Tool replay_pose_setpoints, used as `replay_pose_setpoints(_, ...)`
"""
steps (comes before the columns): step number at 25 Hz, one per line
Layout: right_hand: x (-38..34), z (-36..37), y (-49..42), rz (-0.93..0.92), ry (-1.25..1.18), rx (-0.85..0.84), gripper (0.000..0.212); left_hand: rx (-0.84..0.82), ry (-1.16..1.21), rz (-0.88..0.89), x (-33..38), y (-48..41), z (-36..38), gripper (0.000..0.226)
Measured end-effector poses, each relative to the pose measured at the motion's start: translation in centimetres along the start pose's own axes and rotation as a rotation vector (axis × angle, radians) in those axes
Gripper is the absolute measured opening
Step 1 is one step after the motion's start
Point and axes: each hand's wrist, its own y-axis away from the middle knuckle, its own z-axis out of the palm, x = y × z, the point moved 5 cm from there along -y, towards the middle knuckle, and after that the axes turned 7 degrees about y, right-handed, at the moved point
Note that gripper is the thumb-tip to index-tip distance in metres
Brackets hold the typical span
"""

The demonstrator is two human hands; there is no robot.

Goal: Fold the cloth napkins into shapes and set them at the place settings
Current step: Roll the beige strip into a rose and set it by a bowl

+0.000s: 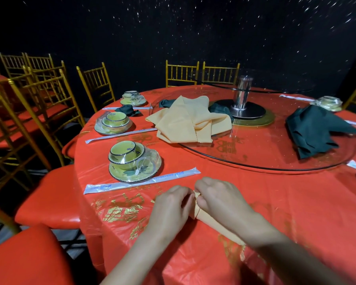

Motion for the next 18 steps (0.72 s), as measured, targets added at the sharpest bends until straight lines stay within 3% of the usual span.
replay_pose_setpoints(2, -0.2, -0.1, 0.1, 0.008, 0.001, 0.083, 0.021, 0.01, 0.016, -0.013, 0.0, 0.1, 0.3, 0.026)
replay_pose_setpoints(5, 0.1, 1.2, 0.6, 0.056, -0.165, 0.097, 0.018, 0.01, 0.099, -0.171, -0.7, -0.2, 0.4, 0.009)
replay_pose_setpoints(6, 0.6, 1.4, 0.7, 0.087, -0.27, 0.082, 0.015, 0.007, 0.13, -0.227, -0.9, -0.3, 0.4, 0.001)
replay_pose_setpoints(8, 1.4, 1.1, 0.5, 0.129, -0.412, -0.006, 0.011, 0.02, 0.139, -0.251, -0.8, -0.3, 0.4, 0.007)
replay_pose_setpoints(10, 1.8, 0.9, -0.2, 0.107, -0.352, -0.093, 0.024, 0.049, 0.122, -0.205, -0.4, -0.2, 0.5, 0.005)
replay_pose_setpoints(12, 1.3, 0.6, -1.0, 0.059, -0.157, -0.102, 0.024, 0.056, 0.131, -0.166, -0.5, 0.1, 0.8, 0.016)
replay_pose_setpoints(14, 0.4, 0.6, -0.9, 0.022, -0.028, 0.012, 0.014, 0.059, 0.13, -0.152, -0.5, 0.2, 0.8, 0.017)
replay_pose_setpoints(18, 0.3, 1.6, 0.5, 0.107, -0.291, 0.156, 0.013, 0.049, 0.101, -0.273, -0.8, -0.3, 0.6, 0.006)
